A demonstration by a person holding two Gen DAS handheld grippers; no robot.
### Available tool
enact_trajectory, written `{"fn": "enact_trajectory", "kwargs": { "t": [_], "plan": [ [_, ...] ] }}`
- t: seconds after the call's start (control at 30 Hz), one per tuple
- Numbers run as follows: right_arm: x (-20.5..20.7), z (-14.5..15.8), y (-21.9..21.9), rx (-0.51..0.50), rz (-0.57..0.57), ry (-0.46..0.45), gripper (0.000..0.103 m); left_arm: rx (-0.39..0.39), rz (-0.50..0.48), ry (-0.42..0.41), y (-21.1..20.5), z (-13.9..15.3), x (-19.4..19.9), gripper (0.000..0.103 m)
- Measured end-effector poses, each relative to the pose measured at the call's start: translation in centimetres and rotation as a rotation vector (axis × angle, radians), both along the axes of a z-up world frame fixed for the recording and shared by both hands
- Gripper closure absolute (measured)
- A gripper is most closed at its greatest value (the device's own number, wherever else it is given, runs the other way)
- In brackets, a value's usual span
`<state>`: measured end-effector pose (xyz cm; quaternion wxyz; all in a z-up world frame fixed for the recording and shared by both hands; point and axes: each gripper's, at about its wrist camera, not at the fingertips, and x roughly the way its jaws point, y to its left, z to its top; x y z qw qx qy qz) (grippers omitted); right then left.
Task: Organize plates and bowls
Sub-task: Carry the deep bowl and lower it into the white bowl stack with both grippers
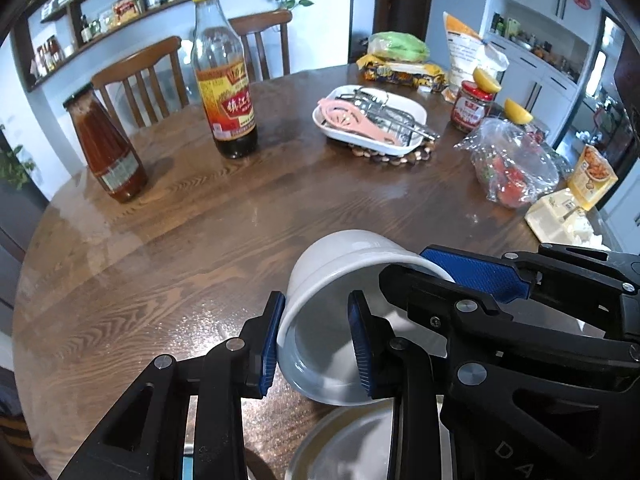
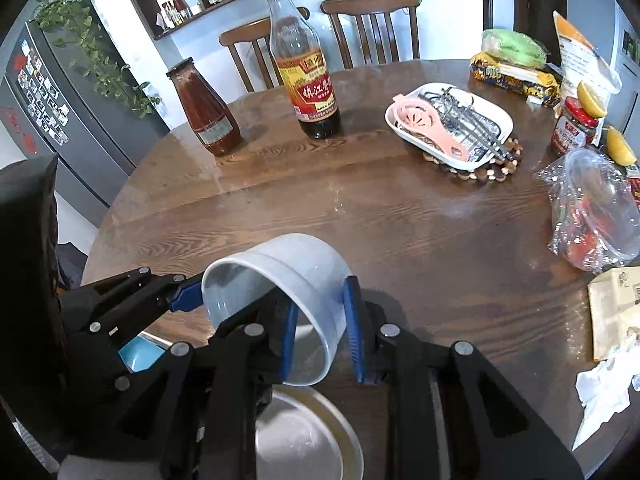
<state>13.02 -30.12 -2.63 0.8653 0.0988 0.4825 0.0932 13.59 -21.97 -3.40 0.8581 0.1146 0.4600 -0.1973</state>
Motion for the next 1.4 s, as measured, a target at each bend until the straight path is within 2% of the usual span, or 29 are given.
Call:
{"fn": "enact_trajectory", "kwargs": {
  "t": [0.4, 0.87, 1.4],
  "plan": [
    [-4.7, 1.9, 0.3, 0.011, -0.048, -0.021, 0.078, 0.001, -0.053, -0.024, 0.4, 1.6, -4.0, 0.070],
    [-9.6, 0.5, 1.9, 0.017, -0.098, 0.011, 0.078, 0.011, -0.098, 0.003, 1.9, 0.1, -8.3, 0.070],
    [-11.5, -0.9, 2.9, 0.024, -0.122, 0.040, 0.078, 0.020, -0.121, 0.031, 2.7, -1.3, -9.7, 0.070]
  ]
}}
